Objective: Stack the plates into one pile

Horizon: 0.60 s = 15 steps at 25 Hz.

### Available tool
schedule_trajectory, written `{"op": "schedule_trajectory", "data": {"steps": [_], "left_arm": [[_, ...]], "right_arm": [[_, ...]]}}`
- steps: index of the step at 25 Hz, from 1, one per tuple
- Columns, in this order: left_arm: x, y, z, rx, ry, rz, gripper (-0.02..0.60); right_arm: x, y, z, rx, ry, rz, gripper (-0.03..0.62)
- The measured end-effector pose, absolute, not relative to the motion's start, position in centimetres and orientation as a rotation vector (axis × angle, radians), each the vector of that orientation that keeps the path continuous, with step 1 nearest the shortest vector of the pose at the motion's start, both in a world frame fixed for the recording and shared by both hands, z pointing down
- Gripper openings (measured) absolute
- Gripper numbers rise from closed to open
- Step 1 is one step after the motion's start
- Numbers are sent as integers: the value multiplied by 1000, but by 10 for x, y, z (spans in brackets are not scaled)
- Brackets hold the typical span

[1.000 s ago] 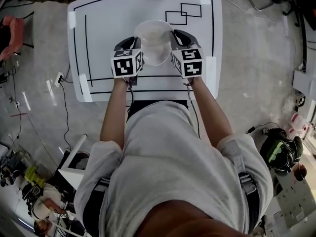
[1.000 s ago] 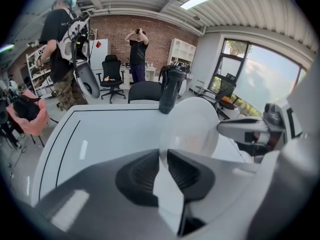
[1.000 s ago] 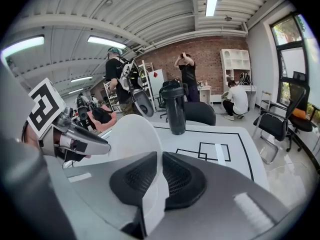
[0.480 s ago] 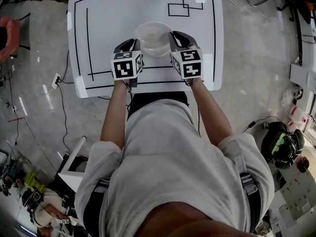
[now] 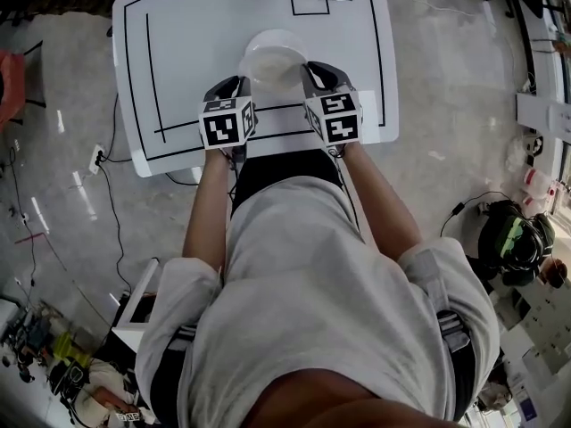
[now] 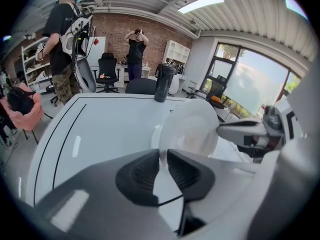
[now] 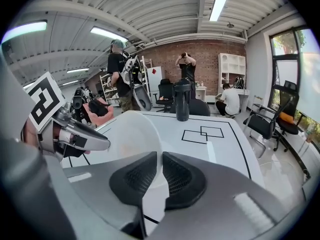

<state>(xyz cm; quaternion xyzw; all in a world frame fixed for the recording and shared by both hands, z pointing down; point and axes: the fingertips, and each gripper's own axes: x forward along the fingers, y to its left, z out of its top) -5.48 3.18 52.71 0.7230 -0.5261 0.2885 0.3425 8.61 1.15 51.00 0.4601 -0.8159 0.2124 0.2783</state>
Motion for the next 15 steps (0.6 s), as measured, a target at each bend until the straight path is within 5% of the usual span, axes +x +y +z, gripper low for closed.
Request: {"op": "schedule_trajectory", "data": {"steps": [15], "left_arm": [[-40,42,540,1885,-1320,768,49]], "right_arm": [[99,20,519,1270,-2178,583,44]]}}
